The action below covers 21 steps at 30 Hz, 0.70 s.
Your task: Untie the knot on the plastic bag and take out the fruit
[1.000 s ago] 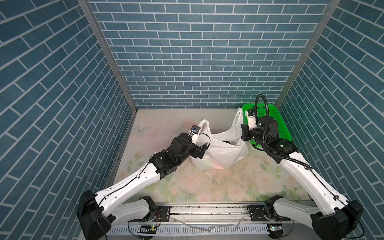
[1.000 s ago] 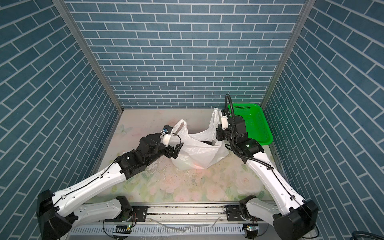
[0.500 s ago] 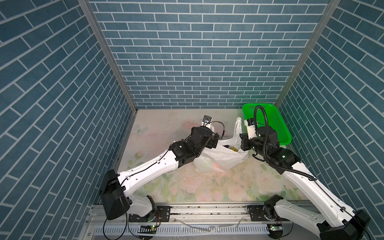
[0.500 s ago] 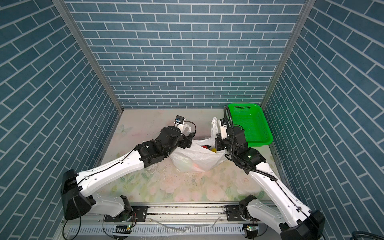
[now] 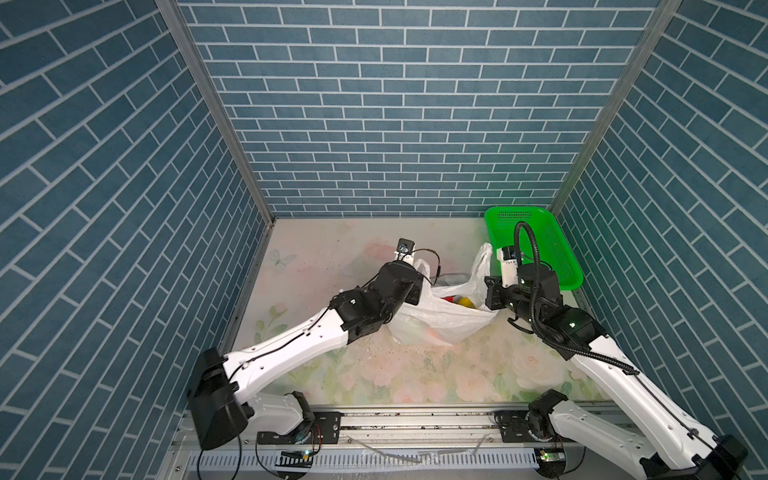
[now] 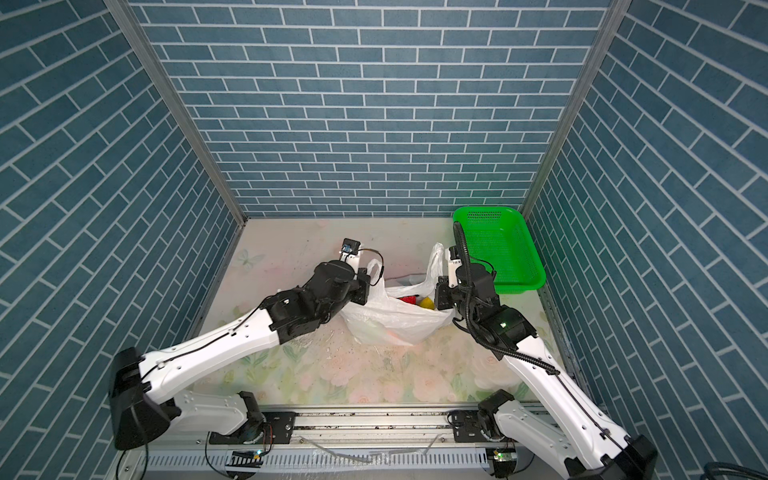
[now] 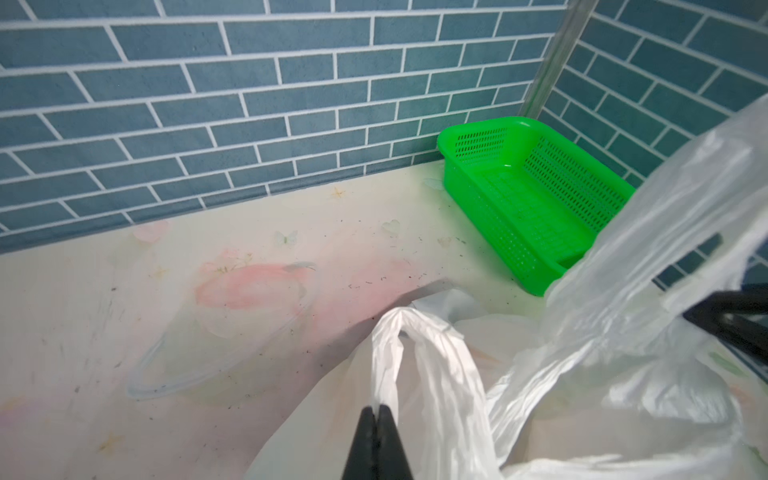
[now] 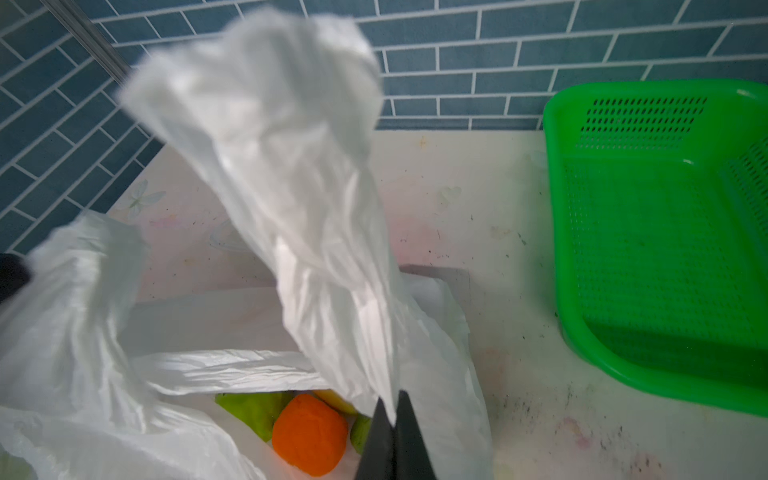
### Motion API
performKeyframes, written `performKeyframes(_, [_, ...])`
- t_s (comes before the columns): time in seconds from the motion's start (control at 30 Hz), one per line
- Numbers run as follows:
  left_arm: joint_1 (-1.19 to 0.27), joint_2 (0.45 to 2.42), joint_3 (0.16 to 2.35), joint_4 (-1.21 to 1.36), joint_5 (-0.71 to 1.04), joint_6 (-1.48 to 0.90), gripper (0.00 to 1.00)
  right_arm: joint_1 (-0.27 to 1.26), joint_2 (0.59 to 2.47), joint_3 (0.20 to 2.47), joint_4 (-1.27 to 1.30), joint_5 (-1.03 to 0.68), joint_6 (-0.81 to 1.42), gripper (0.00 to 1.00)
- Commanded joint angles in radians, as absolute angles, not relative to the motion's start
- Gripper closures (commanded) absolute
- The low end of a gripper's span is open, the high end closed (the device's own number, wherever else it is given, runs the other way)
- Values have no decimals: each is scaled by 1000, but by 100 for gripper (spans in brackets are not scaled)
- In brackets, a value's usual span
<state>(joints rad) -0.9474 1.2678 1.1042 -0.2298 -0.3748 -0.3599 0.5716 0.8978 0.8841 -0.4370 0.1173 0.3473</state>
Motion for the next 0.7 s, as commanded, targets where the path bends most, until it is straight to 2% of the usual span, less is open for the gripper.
performKeyframes(0.0, [-954, 1181, 1018, -200, -343, -387, 100, 577, 853, 830, -501, 144, 463, 100])
performKeyframes(0.07, [-954, 1134, 977, -217, -349, -406, 100, 578, 845, 819, -508, 150, 480, 100])
performKeyframes(0.1, [-955, 1124, 975, -226, -346, -408, 97, 578, 848, 823, -513, 152, 485, 100])
performKeyframes(0.13, [-957, 1117, 982, -237, -337, -401, 86, 579, 852, 829, -514, 147, 485, 100])
performKeyframes(0.2, [-973, 1125, 1026, -281, -336, -388, 86, 583, 860, 841, -522, 148, 485, 100])
performKeyframes(0.27, [-985, 1139, 1075, -332, -328, -392, 78, 587, 856, 844, -529, 150, 492, 100])
performKeyframes(0.3, [-987, 1140, 1086, -341, -319, -395, 68, 591, 853, 843, -525, 153, 495, 100])
performKeyframes(0.37, [-1006, 1135, 1097, -350, -327, -410, 38, 600, 847, 839, -521, 160, 500, 100])
performKeyframes(0.4, [-1018, 1137, 1103, -357, -343, -418, 32, 605, 844, 842, -520, 159, 500, 100])
performKeyframes(0.47, [-1060, 1159, 1144, -391, -403, -426, 26, 616, 835, 849, -516, 155, 499, 100])
performKeyframes(0.67, [-1167, 1360, 1367, -581, -583, -519, 20, 623, 793, 850, -527, 124, 487, 100])
